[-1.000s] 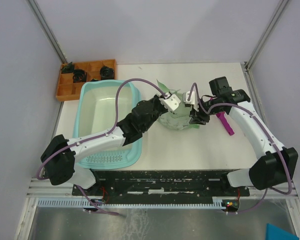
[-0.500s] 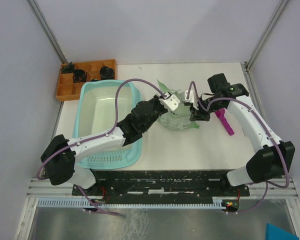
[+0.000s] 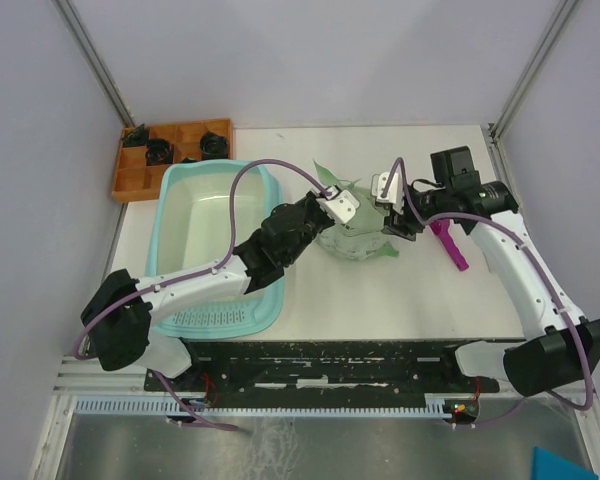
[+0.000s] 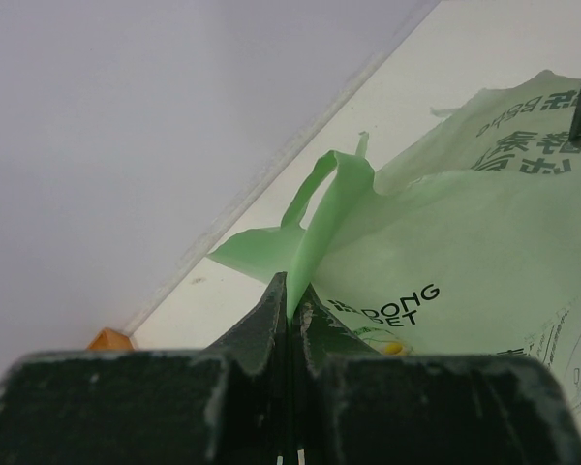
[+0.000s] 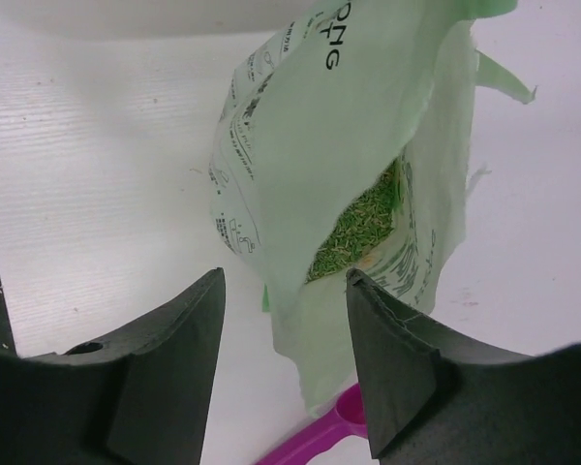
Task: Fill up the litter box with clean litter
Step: Open the cat litter bag at the center of the board.
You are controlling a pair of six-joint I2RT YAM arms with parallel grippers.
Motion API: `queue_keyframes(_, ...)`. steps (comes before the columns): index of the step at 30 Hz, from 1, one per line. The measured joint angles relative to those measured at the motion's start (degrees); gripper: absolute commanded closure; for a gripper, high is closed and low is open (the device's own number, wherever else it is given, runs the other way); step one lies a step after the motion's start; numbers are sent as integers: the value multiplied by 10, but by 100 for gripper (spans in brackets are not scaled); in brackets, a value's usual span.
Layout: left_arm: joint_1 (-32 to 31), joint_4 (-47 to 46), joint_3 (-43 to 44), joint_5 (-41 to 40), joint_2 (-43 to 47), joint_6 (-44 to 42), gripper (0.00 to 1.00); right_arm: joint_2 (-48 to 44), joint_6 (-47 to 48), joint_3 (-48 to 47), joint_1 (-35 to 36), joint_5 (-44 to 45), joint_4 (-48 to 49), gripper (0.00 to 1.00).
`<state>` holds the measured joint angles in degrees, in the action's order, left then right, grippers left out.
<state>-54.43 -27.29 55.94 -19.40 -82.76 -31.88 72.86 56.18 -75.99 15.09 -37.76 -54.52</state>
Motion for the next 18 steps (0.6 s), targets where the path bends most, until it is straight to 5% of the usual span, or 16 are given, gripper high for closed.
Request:
queue_keyframes(10,0,-3,-1,0,0,0,97,86,7,-34,-1,9,-4,46)
queue_keyframes(16,0,-3,-1,0,0,0,97,146,57,-99,-1,-10,-103,94)
queue_keyframes(18,0,-3,-1,0,0,0,97,158,69,-115,-1,-12,-135,98)
